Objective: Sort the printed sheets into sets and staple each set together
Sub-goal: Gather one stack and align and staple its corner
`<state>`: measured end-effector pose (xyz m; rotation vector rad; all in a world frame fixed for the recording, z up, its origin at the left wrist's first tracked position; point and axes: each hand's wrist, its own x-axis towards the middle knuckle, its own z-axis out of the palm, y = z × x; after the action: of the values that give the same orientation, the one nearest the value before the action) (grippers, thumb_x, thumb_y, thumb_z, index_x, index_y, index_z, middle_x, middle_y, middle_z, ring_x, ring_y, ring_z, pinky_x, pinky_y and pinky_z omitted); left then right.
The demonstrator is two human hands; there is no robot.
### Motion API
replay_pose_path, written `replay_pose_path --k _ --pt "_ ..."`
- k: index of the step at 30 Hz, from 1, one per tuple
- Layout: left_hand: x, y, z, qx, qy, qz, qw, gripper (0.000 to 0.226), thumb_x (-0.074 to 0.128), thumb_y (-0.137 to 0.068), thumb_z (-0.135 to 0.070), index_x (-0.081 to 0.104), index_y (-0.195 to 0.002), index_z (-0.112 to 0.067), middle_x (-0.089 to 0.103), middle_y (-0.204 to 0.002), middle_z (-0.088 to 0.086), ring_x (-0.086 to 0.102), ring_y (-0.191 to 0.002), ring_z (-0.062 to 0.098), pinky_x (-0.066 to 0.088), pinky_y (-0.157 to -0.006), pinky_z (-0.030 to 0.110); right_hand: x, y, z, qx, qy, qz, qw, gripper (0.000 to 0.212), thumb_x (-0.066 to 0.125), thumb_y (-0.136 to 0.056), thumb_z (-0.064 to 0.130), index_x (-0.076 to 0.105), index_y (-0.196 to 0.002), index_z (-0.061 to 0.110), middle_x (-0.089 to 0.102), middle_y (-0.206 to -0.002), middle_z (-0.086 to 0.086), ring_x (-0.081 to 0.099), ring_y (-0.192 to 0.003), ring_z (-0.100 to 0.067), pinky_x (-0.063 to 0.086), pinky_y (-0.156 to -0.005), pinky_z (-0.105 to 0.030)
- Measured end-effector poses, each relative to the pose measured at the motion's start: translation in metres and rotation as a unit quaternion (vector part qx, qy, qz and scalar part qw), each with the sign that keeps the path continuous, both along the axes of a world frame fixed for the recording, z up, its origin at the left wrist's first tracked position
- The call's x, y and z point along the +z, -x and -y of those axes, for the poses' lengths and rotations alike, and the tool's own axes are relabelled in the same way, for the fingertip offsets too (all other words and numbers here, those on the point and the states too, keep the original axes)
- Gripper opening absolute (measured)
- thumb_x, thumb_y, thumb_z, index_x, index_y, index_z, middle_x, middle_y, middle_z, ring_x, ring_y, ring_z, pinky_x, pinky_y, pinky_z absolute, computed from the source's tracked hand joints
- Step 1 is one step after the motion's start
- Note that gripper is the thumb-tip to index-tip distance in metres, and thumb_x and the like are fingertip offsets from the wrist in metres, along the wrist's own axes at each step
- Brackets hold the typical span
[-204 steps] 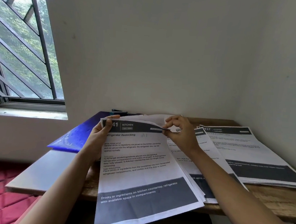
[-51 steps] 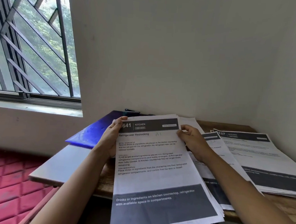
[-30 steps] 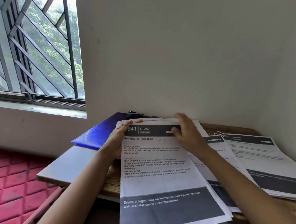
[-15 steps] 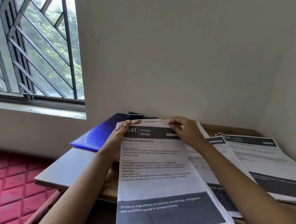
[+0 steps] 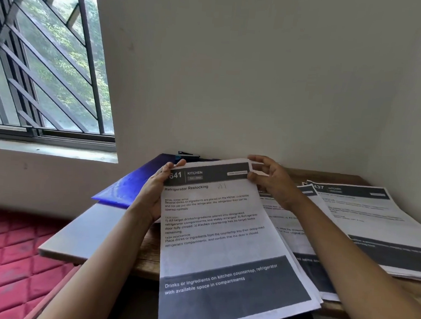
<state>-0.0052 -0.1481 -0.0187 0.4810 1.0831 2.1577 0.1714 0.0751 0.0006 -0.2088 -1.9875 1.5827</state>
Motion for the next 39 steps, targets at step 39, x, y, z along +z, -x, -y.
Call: replay_pose_path --k 39 --pt "0.121 -0.027 -0.010 0.113 -0.075 -0.216 0.967 0.026 0.037 -0.105 -0.018 0.052 -0.084 -0.014 0.074 -0.096 -0.001 0.071 -0.075 0.015 0.058 -0.069 0.036 0.056 -0.015 0.028 -0.040 0.035 0.016 0.998 0.023 0.052 -0.096 0.009 0.058 -0.119 0.006 0.067 -0.113 -0.016 0.069 -0.089 -0.024 0.060 -0.071 -0.038"
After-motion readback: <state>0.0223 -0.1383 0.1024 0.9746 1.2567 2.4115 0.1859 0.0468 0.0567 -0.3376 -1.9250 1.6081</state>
